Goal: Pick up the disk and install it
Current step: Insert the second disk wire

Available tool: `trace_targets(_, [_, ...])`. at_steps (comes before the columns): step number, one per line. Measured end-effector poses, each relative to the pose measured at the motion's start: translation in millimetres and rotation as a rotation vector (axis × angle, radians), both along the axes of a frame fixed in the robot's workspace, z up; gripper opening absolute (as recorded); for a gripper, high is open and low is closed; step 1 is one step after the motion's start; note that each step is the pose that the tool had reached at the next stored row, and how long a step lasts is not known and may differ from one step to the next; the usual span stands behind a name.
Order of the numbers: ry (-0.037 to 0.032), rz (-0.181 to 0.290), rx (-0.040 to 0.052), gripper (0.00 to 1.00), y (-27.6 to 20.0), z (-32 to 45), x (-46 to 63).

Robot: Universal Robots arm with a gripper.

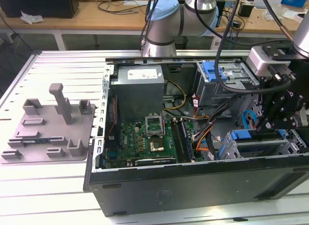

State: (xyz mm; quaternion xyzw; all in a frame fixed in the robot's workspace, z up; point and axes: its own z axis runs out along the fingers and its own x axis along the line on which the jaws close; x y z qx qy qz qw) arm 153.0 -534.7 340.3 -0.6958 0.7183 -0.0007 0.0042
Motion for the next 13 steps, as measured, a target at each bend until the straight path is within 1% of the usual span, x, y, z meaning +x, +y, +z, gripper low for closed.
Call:
trace_targets(3, [0.0001,0.0,0.0004,0.16,0.0,0.0,-0.1])
trace_targets(6, [0.0001,0.0,0.0,0.17,0.0,2.7,-0.3])
trace_targets(7, [0.0001,0.0,0.0003,0.23,0.0,3.7,-0.4])
trace_targets(8, [0.0,0.0,0.0001,0.23,0.0,5.0,-0.4])
trace_targets(9, [0.0,0.0,0.0,0.36,0.0,7.6,-0.4])
trace_targets(11, [0.0,0.0,0.0,0.36,0.0,11.7,-0.4])
trace_targets(13, [0.0,0.0,-0.0003,0.36,0.0,18.2,-0.4])
